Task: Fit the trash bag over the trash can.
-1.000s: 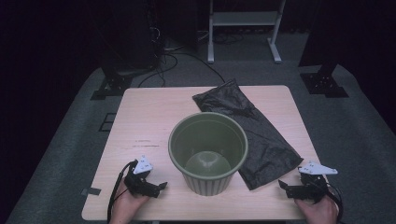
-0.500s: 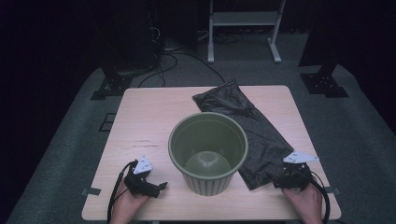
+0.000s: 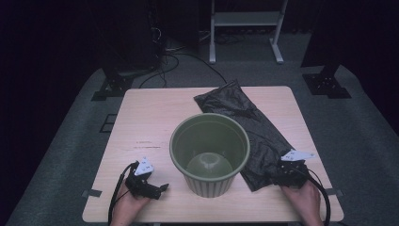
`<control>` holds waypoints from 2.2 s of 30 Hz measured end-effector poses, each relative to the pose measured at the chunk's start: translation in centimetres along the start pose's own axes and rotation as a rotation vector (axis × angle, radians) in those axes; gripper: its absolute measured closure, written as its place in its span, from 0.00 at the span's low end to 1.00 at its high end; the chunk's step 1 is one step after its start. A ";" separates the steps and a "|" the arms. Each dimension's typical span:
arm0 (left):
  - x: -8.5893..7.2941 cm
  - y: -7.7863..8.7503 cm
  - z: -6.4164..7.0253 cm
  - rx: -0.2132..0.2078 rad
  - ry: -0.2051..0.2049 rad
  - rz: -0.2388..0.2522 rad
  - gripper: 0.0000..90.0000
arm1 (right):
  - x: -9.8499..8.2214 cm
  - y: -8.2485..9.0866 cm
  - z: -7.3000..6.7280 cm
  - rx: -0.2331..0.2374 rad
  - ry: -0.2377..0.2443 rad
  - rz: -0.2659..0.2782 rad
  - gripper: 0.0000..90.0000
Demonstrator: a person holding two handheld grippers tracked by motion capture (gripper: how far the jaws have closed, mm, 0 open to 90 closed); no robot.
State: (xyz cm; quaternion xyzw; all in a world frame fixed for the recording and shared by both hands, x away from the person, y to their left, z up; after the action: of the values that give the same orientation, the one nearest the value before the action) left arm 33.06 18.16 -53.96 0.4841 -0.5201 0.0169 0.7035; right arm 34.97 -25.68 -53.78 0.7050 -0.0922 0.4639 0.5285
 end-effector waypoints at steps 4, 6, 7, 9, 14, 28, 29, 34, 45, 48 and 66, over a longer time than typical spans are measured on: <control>0.0 0.0 0.0 0.000 0.000 0.000 0.00 | 0.0 0.4 -0.2 0.005 0.003 0.005 0.50; 0.0 0.0 0.0 0.000 -0.001 0.000 0.00 | 0.0 0.5 -0.3 0.009 0.003 0.006 0.66; 0.0 0.0 0.0 0.000 -0.001 0.000 0.00 | 0.0 0.6 -0.3 0.012 0.005 0.005 0.75; 0.0 0.0 0.0 0.000 -0.001 0.000 0.00 | 0.0 0.7 -0.3 0.020 0.007 0.001 0.89; 0.0 0.0 0.0 0.001 -0.001 0.001 0.00 | -0.1 0.8 -0.4 0.043 0.002 -0.006 0.99; 0.0 0.0 0.0 0.001 0.000 0.001 0.00 | -2.3 3.7 -2.3 0.116 0.004 -0.018 0.99; 0.0 0.0 0.0 0.001 0.000 0.001 0.00 | -2.6 3.9 -2.5 0.125 0.004 -0.021 0.99; 0.0 0.0 0.0 0.001 0.000 0.001 0.00 | -3.9 5.1 -3.4 0.153 0.006 -0.030 0.99; 0.0 0.0 0.0 0.003 0.001 0.001 0.00 | -6.4 7.9 -4.9 0.183 0.014 -0.043 0.99; 0.0 0.0 0.0 0.003 0.001 0.001 0.00 | -6.3 8.0 -5.1 0.184 0.022 -0.038 0.90; 0.0 0.0 0.0 0.004 0.003 0.001 0.00 | -1.2 7.3 -3.8 0.143 0.003 0.018 0.33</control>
State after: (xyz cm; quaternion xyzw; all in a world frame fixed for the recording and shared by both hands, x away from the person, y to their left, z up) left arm 33.11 18.15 -53.96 0.4851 -0.5194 0.0191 0.7033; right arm 27.67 -26.05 -49.79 0.7393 -0.0646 0.4751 0.4728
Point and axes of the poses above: each handheld gripper's, and its own axes: y roughly backward along the jaws, x roughly out of its top, z roughly to its right, the point moved 8 cm from there along -y, roughly forward along the jaws, and after that the axes turned 3 degrees about z, right-handed, at the moved point
